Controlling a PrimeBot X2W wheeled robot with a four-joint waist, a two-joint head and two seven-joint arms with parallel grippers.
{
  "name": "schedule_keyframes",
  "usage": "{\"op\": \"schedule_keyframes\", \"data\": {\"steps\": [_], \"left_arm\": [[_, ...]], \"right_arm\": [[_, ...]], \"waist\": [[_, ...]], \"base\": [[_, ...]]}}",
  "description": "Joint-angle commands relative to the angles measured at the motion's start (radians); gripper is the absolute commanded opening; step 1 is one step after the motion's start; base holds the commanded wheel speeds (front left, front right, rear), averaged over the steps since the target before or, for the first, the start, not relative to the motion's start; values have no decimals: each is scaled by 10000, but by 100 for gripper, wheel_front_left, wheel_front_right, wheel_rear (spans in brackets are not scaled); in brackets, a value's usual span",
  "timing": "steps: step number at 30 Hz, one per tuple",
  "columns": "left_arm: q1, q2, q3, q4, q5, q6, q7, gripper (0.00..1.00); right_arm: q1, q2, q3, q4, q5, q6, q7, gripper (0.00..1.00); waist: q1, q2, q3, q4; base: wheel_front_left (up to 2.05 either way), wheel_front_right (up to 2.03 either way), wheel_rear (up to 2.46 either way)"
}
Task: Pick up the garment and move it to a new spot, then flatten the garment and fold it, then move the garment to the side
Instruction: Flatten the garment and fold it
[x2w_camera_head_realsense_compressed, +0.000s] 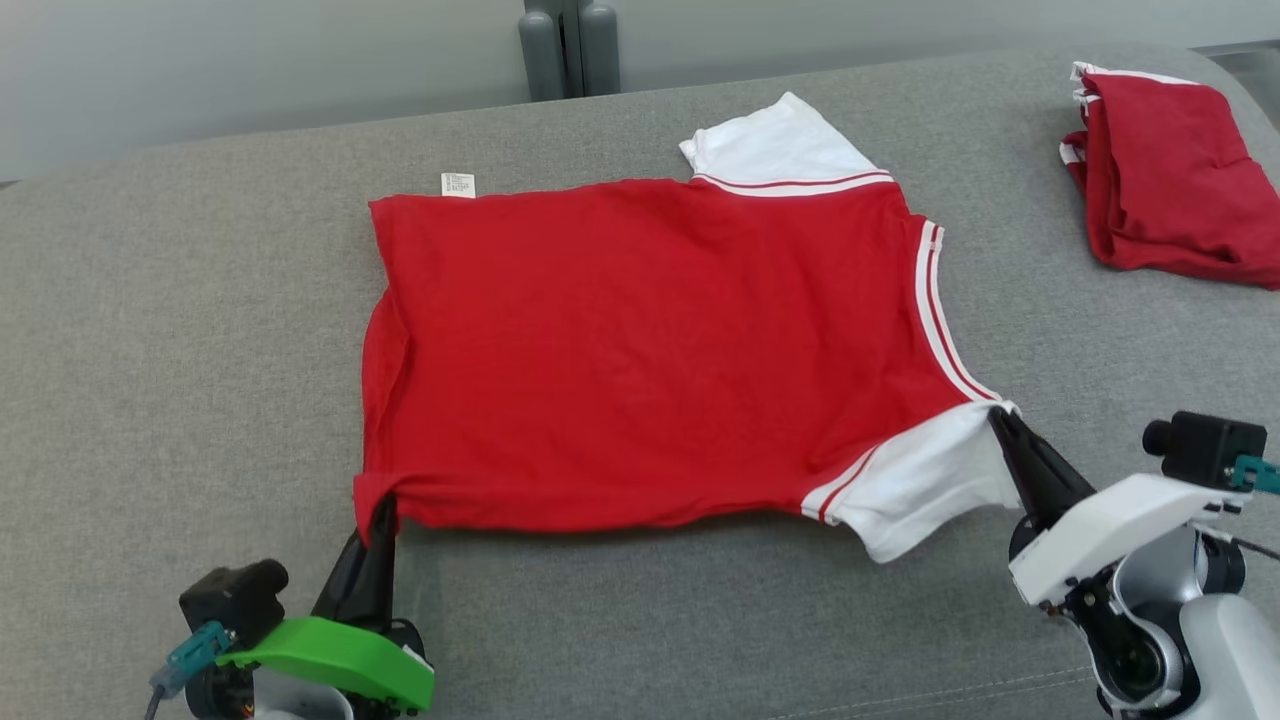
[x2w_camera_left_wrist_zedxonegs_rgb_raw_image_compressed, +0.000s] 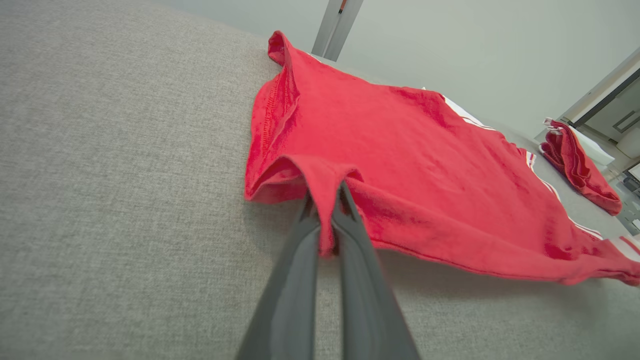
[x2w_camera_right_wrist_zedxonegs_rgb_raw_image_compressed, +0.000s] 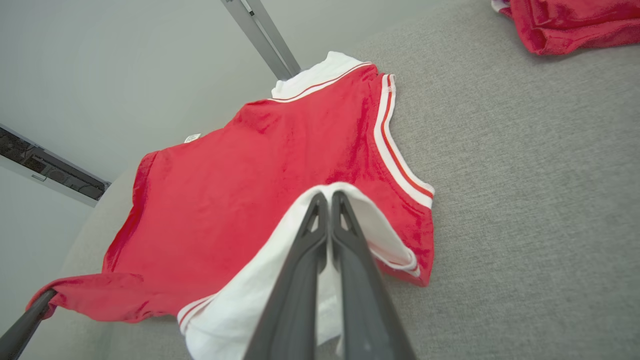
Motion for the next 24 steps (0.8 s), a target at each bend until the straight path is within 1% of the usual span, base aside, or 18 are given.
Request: {"op": "schedule_keyframes", "data": {"steps": [1, 7, 10, 15, 19, 20, 21, 22, 24], "left_arm": [[-260, 101, -14, 7, 117, -28, 53, 0], [-1145, 335, -198, 243, 193, -105, 411, 0], [-1610, 400, -317, 460, 228, -140, 578, 0], [-2378, 490, -498, 927, 231, -199, 787, 0], [-2860, 562, -576, 1350, 152, -229, 788, 0], [-2969, 565, -573, 1434, 160, -224, 700, 29], [-3079, 549, -569, 1544, 179, -227, 618, 75], [-3181, 494, -598, 1774, 196, -235, 492, 100], [-3231, 454, -624, 1968, 209, -241, 364, 100]], "right_arm": [[-323, -64, 19, 148, 57, 2, 47, 0], [-1956, -165, 249, 1624, 84, 2, 436, 0], [-2777, -204, 382, 2460, -12, 2, 430, 0], [-4141, -166, 597, 4041, -69, 2, 309, 0], [-5009, -53, 800, 5144, 26, 2, -66, 0], [-5169, -65, 831, 5361, 14, 2, -244, 67], [-5304, -89, 911, 5609, -16, 2, -452, 100], [-5443, -147, 1149, 5954, -48, 2, -858, 100], [-5456, -299, 1419, 6103, -35, 2, -1380, 100]], "waist": [[0, -1, 76, 40], [0, -1, 421, 25], [0, -1, 630, 41], [0, -1, 896, 72], [0, -1, 1011, 48], [0, -1, 1026, 48], [0, -1, 1032, 55], [0, -1, 1007, 65], [0, -1, 940, 65]], "base": [[0, 0, 0], [0, 0, 0], [0, 0, 0], [0, 0, 0], [0, 0, 0], [0, 0, 0], [0, 0, 0], [0, 0, 0], [0, 0, 0]]}}
